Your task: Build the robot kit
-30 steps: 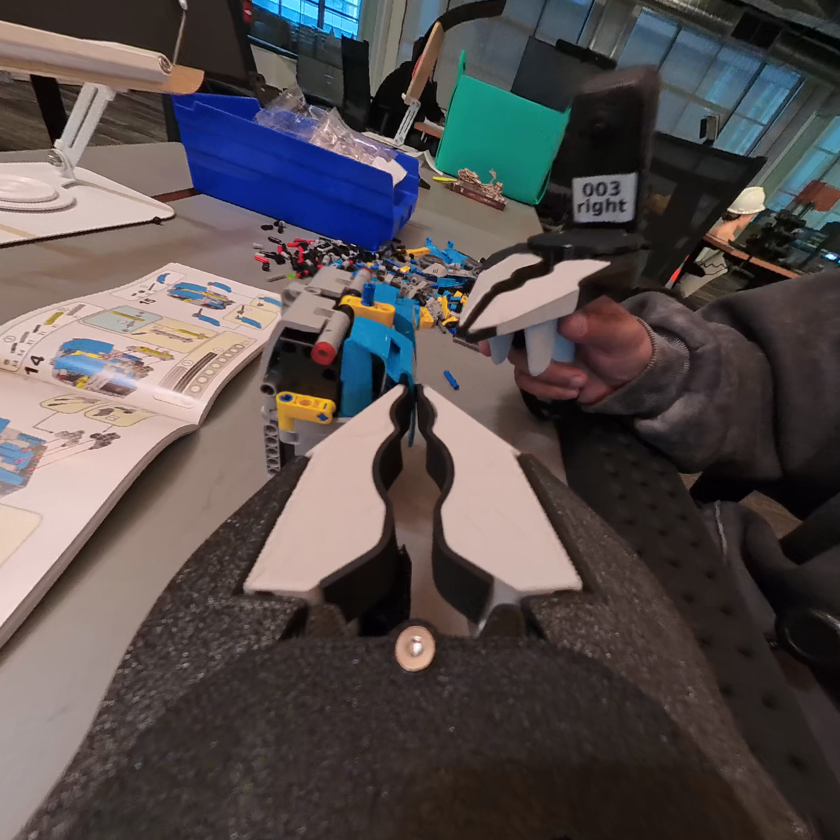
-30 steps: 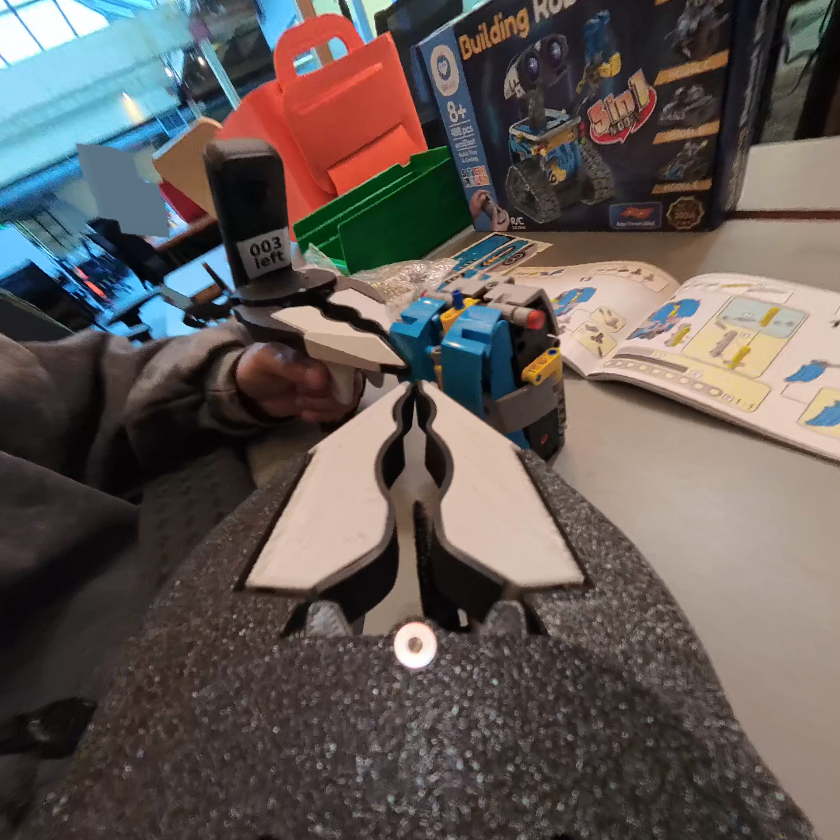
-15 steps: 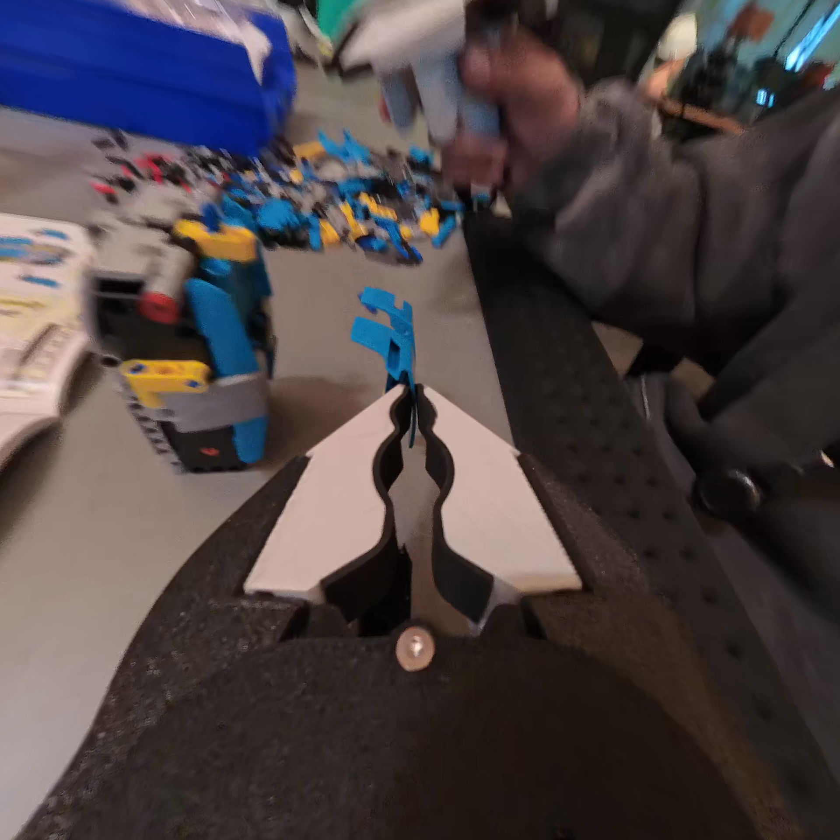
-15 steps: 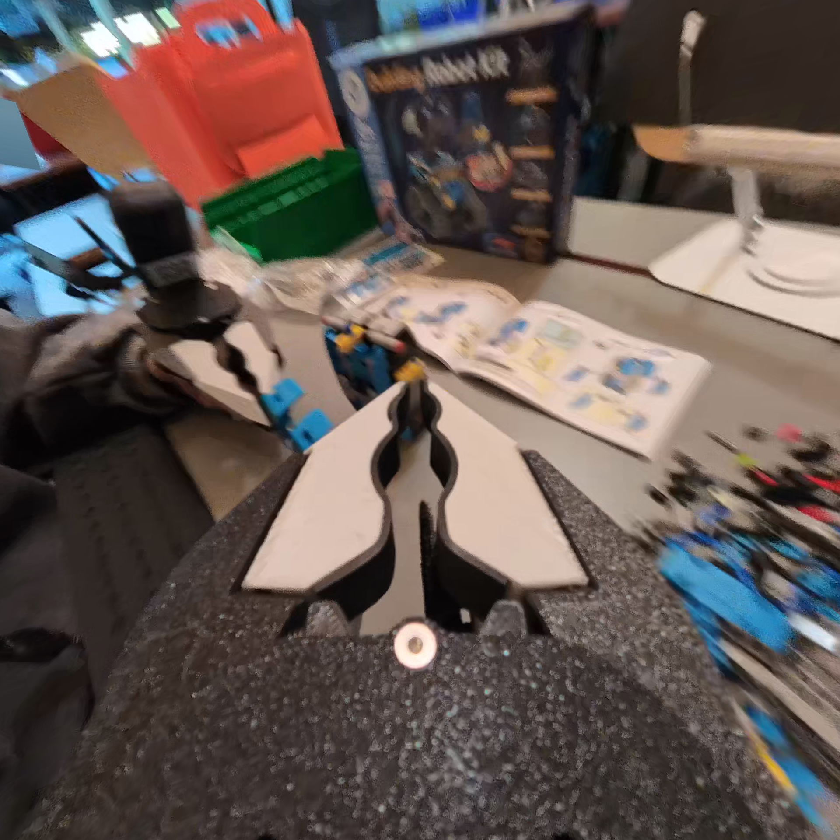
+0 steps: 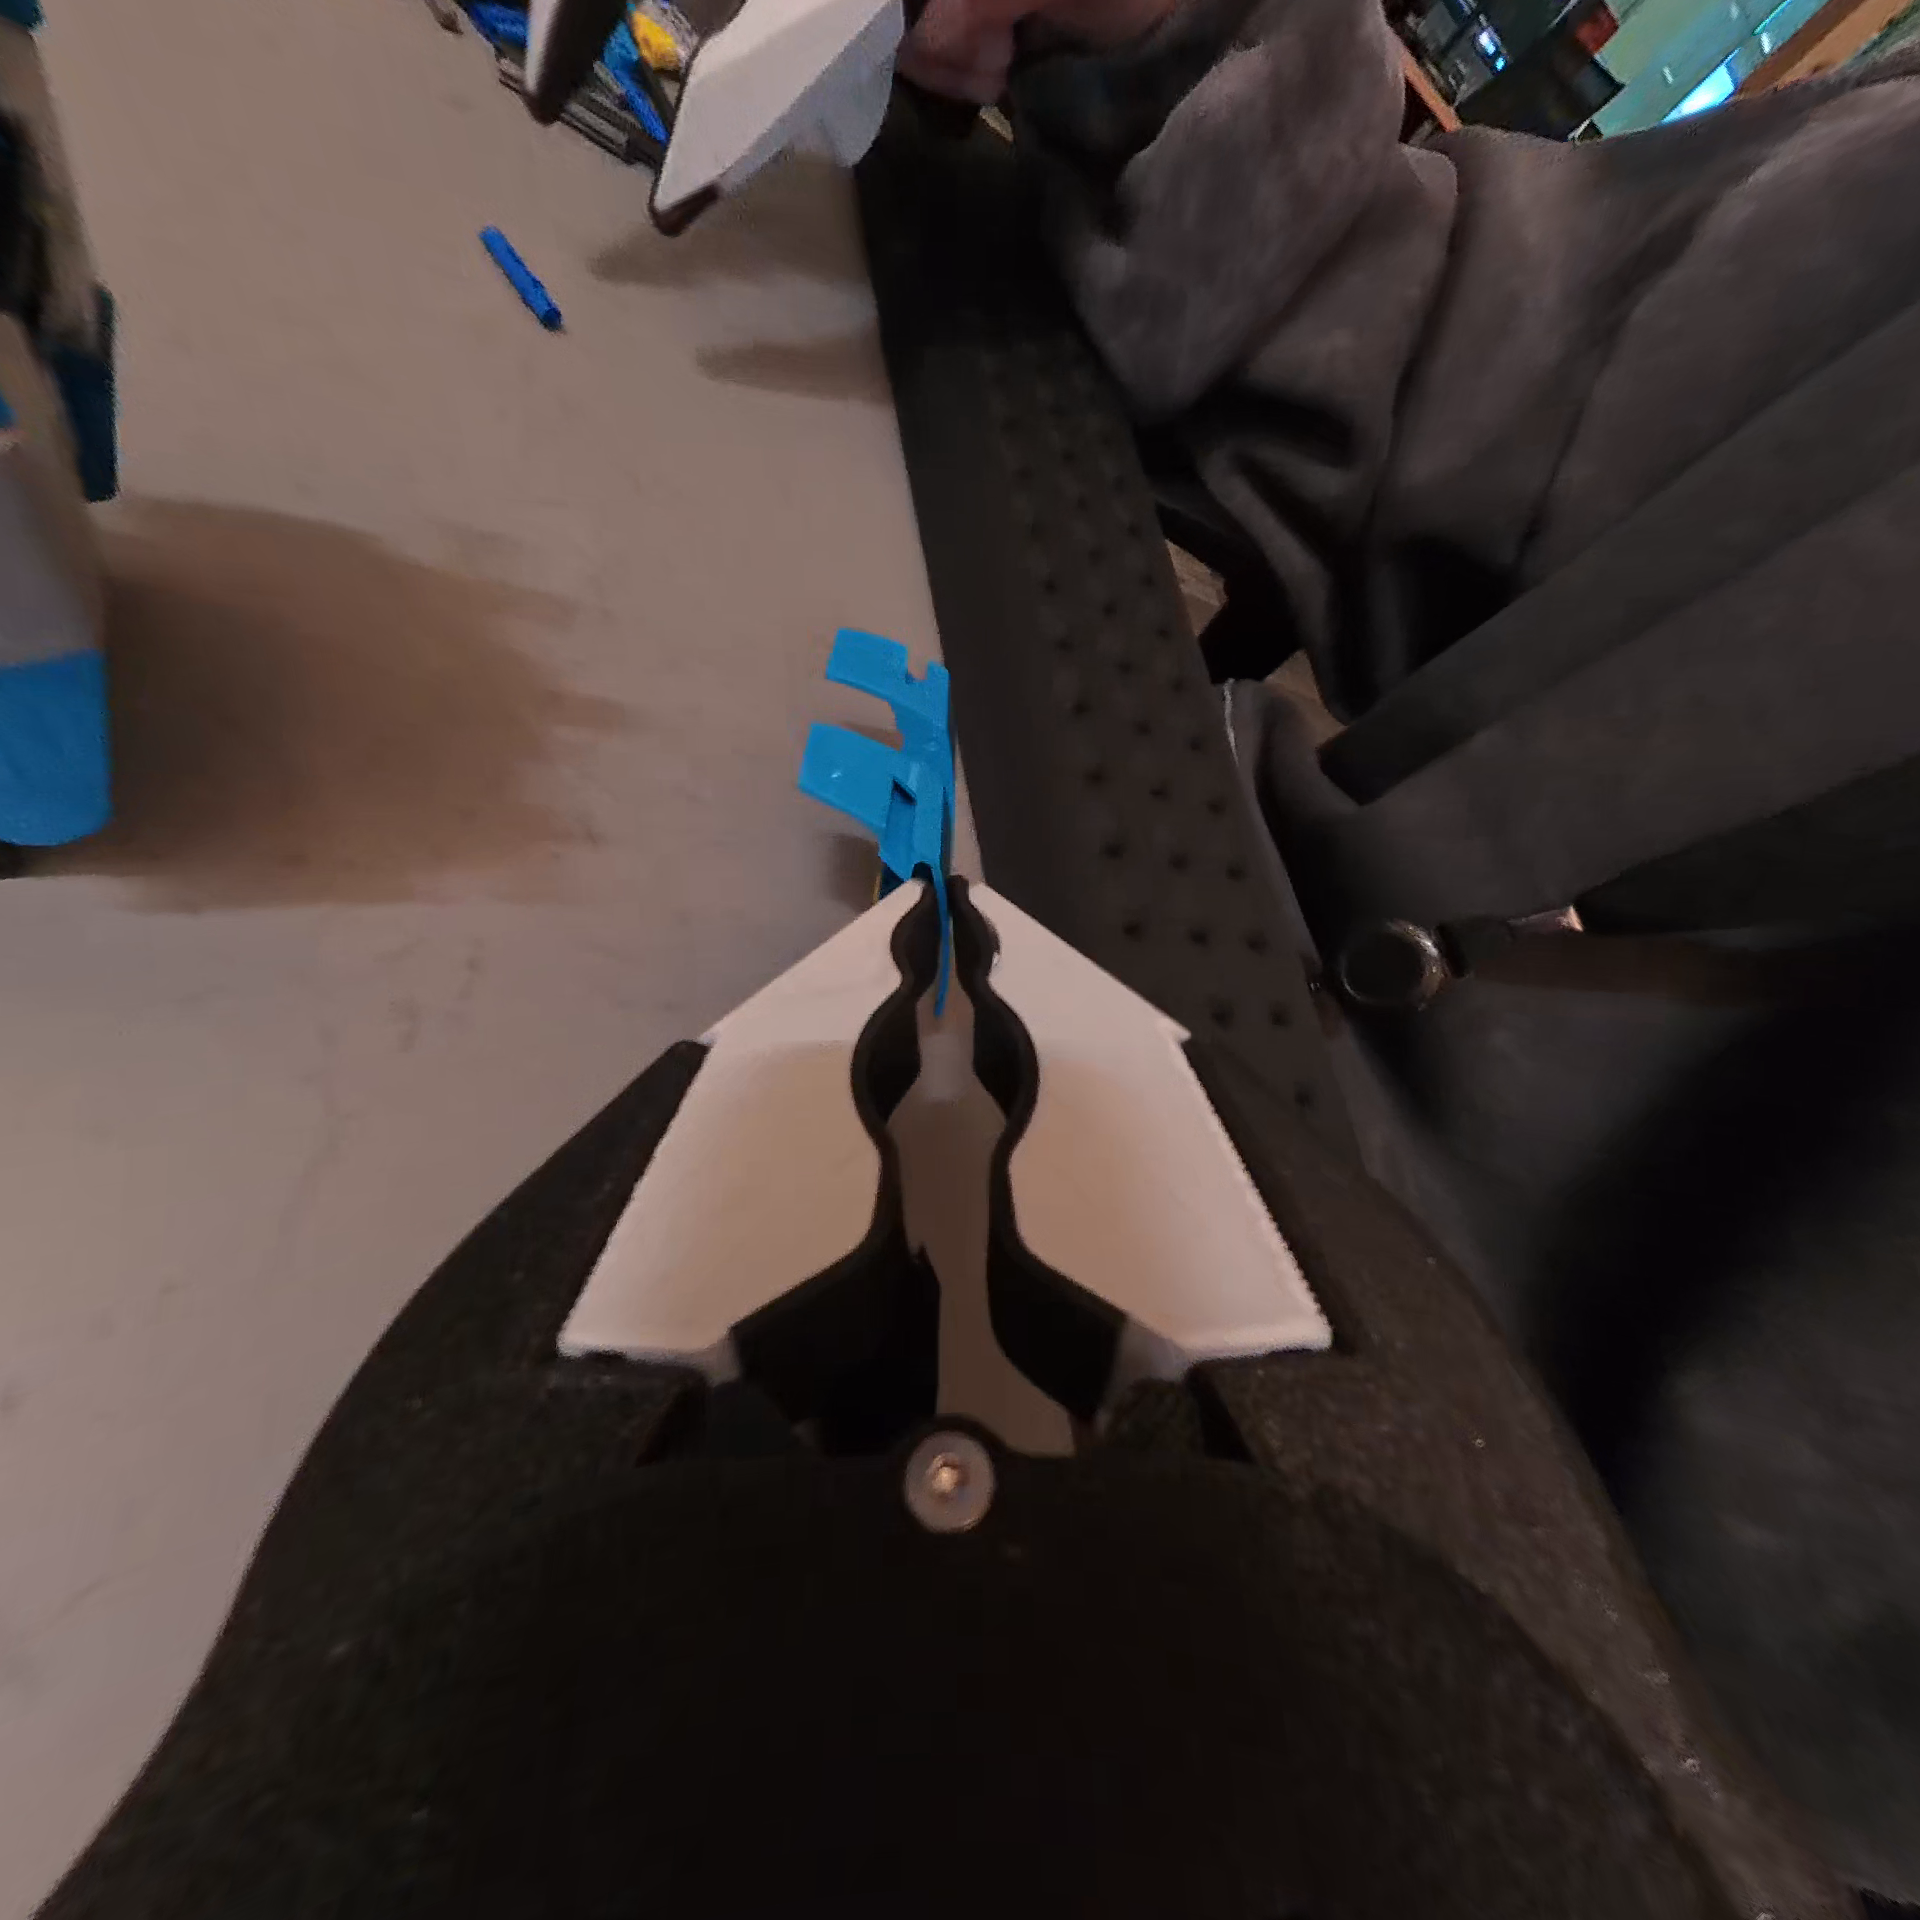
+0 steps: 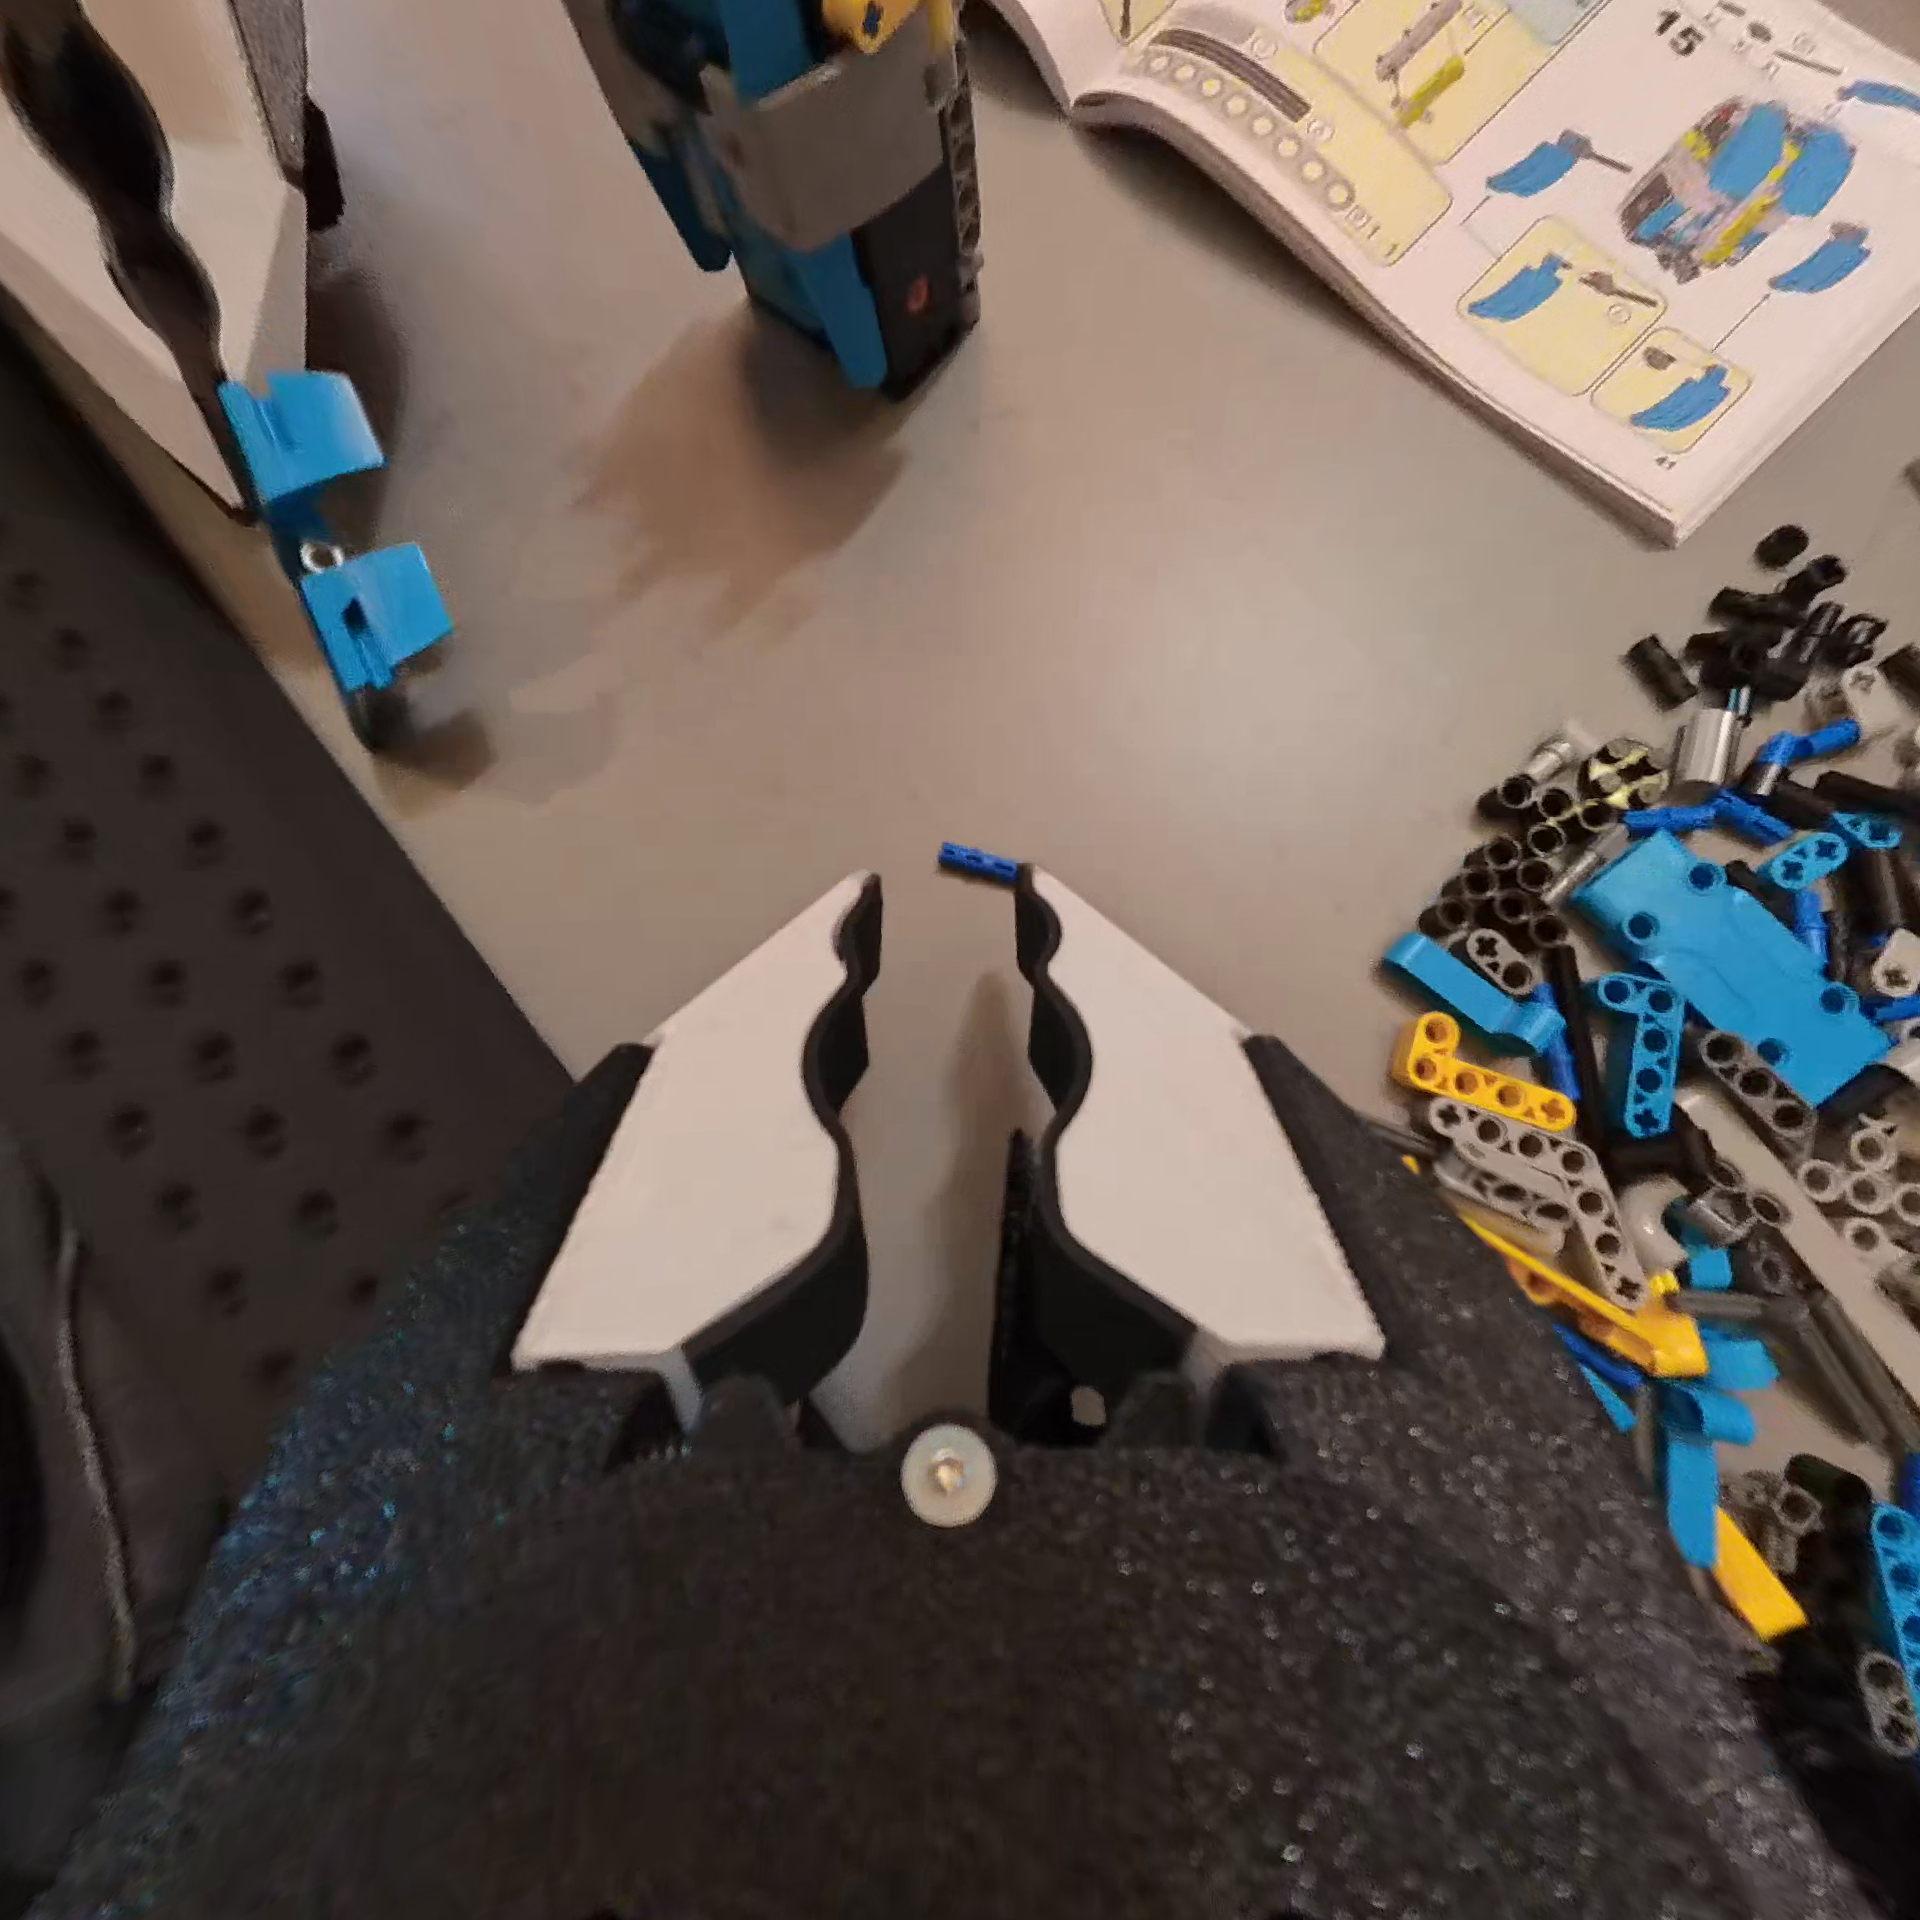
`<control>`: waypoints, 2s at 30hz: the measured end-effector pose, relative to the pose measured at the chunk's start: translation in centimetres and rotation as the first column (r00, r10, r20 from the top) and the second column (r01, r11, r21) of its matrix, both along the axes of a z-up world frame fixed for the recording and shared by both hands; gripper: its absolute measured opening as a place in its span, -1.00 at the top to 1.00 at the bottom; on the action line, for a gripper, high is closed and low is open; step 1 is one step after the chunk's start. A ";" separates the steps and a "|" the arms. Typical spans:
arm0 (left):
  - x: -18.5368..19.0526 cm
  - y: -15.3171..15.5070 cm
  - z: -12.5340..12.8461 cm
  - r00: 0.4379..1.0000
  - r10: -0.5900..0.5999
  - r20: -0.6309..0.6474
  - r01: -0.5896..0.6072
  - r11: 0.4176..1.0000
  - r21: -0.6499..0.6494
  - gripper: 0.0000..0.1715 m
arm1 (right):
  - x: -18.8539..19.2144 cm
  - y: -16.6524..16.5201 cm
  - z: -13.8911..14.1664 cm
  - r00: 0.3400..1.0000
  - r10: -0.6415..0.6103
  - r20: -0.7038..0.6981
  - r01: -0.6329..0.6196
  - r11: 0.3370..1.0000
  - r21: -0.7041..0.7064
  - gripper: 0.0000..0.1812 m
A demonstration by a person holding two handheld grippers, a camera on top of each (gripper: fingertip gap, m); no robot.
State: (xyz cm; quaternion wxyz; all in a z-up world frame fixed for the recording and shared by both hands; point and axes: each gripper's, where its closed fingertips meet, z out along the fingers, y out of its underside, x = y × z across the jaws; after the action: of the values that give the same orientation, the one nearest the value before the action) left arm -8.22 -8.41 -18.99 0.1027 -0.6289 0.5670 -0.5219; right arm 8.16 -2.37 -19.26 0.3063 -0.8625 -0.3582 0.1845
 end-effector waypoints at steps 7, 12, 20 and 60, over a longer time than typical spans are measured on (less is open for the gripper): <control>-0.5 -0.6 -0.5 0.999 -0.040 -0.031 0.040 0.999 0.005 0.98 | 0.4 0.2 -1.8 0.987 0.011 0.161 -0.017 0.999 0.035 0.69; -0.4 -0.2 -0.6 0.999 -0.016 -0.037 0.016 1.000 -0.018 0.97 | 0.6 0.3 -1.7 0.979 0.036 0.203 -0.040 0.999 0.016 0.67; -0.5 0.4 -0.7 0.999 0.005 -0.046 -0.006 1.000 -0.020 0.86 | 0.5 0.4 -1.7 0.905 0.205 0.373 -0.189 0.979 -0.080 0.66; -0.3 4.8 6.8 0.885 0.239 0.400 -0.338 0.921 0.196 0.84 | -11.4 0.8 10.0 0.764 0.288 -0.577 -0.275 0.955 0.113 0.96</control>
State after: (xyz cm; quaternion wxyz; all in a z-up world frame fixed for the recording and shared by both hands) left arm -8.50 -3.65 -12.16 0.3660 -0.5785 0.5004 -0.5301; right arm -3.27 -1.57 -9.27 0.3801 -0.6960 -0.3729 0.4817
